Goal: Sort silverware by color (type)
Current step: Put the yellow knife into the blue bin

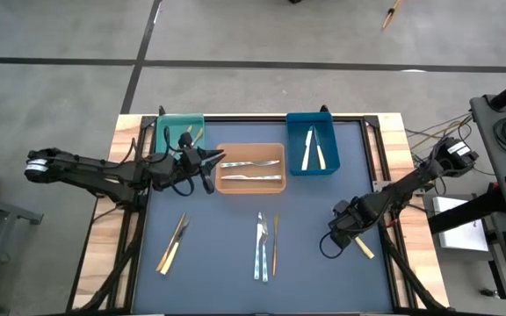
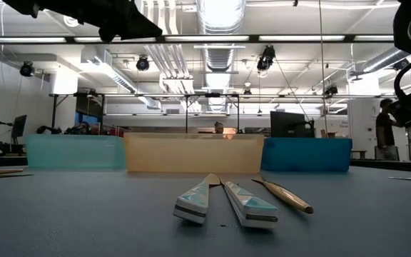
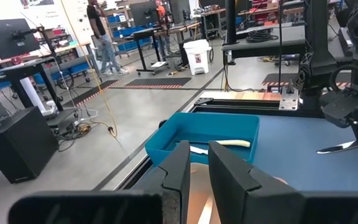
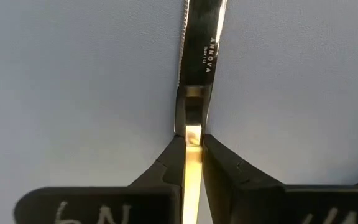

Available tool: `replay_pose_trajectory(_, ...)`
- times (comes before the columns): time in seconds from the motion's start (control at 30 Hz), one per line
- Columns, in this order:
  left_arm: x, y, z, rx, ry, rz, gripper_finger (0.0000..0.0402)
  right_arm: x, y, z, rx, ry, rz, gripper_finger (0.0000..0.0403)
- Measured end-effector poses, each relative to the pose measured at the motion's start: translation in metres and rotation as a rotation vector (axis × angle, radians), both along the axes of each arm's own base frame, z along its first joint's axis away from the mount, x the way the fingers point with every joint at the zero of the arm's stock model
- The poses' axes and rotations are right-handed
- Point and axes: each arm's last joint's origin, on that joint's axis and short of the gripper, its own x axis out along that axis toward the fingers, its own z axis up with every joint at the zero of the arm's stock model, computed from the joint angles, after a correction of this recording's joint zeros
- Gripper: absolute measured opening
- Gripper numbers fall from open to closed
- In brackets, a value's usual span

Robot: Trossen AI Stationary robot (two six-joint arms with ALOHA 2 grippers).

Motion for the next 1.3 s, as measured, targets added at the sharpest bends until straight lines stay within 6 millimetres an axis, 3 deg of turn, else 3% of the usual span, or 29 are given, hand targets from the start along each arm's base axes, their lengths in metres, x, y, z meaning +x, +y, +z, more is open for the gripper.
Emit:
replay_pose_trajectory(0.3,0.000,0.000,0.001,0.073,0.034,-0.004,0.0040,0.002,0.001,0.010,0.014,-0.039,-0.003,0.0023)
replay_pose_trajectory(0.7,-0.001,0.014,0.014,0.159,0.041,0.051,0.0040,0.034,0.004,0.068,-0.045,-0.356,0.015,0.0021)
replay_pose_trajectory(0.93,-0.001,0.017,0.014,0.203,0.068,0.063,0.0040,0.060,-0.018,0.094,-0.158,-0.506,0.041,0.0020)
replay_pose_trajectory(1.3,-0.003,0.018,0.011,0.274,0.159,0.120,0.0040,0.100,-0.073,0.137,-0.355,-0.793,0.086,0.0020)
